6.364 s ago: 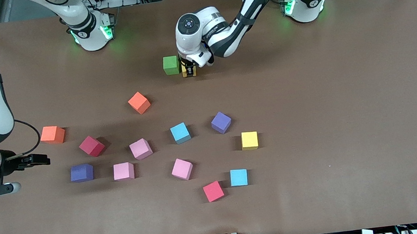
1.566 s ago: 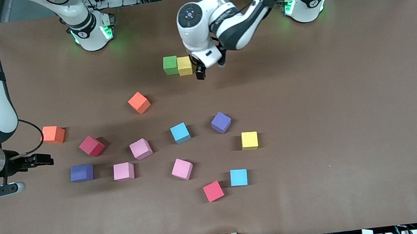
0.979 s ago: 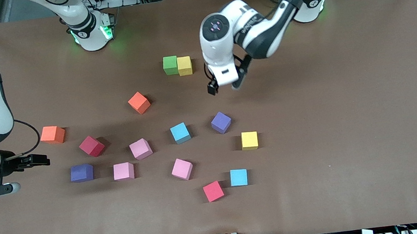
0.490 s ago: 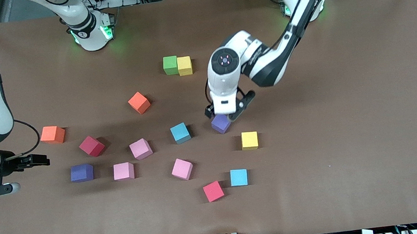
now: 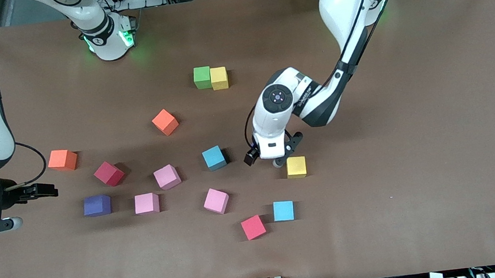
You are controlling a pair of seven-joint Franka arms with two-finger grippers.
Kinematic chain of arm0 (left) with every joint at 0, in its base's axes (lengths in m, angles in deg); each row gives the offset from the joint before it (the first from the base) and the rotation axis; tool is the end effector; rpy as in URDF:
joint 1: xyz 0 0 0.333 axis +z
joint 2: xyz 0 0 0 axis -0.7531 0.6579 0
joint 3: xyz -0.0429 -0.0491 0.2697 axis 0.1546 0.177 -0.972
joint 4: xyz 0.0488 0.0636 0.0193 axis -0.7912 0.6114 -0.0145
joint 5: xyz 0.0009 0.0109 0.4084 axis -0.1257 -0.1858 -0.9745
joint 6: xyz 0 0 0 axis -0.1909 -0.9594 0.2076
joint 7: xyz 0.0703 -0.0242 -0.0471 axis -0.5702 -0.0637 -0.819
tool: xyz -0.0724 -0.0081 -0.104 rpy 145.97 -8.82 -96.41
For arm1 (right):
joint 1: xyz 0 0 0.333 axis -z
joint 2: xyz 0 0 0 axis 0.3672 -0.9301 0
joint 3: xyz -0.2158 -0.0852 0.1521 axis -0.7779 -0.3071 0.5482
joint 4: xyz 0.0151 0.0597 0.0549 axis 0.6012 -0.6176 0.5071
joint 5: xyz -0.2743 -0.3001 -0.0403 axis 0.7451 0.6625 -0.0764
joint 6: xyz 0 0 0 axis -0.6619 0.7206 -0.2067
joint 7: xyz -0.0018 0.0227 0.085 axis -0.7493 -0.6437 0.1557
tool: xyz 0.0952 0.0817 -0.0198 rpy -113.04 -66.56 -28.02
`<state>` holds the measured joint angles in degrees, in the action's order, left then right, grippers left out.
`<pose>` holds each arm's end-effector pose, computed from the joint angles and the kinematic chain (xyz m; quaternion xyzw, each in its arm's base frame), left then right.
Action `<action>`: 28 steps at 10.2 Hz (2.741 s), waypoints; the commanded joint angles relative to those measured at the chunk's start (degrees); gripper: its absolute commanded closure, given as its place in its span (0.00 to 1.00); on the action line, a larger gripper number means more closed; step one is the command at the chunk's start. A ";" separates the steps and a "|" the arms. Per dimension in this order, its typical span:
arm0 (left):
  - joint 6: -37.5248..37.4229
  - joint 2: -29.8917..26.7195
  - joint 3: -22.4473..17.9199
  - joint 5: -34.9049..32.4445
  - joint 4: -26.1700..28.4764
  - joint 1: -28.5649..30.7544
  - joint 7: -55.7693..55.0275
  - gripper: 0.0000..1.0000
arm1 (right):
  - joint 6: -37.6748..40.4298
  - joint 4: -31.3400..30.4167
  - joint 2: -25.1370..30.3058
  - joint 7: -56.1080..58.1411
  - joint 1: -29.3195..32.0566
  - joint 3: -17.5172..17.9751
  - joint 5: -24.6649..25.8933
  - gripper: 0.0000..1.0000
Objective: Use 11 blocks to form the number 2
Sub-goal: 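Move the left gripper to the purple-blue cube and lower over it, then close the left gripper on the purple-blue cube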
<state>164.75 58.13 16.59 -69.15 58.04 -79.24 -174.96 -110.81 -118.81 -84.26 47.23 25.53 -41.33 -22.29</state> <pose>0.5408 -0.4788 0.1814 0.9097 0.4059 -0.0106 0.0866 0.6732 -0.0829 0.3337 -0.9979 -0.0398 0.0462 0.0231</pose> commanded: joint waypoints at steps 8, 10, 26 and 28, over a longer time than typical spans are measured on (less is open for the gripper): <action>-8.69 -2.18 -0.82 0.67 0.88 -1.26 -3.11 0.00 | 0.05 0.11 0.08 1.09 0.75 0.41 -0.97 0.00; -8.97 -2.36 -0.82 0.67 0.97 -1.26 -3.11 0.00 | 0.05 0.11 0.17 1.09 0.75 0.41 -0.97 0.00; -5.03 0.81 -0.91 0.67 1.76 -2.05 -3.28 0.00 | 0.05 0.11 0.08 1.09 0.93 0.41 -0.97 0.00; -4.93 0.90 -0.82 0.67 1.76 -2.05 -3.28 0.53 | 0.05 0.11 0.08 1.09 0.93 0.41 -0.97 0.00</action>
<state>158.89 59.13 16.17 -69.14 59.50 -80.75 -177.63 -110.81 -118.81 -84.26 47.38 25.59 -41.44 -22.29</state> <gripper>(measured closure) 0.159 0.000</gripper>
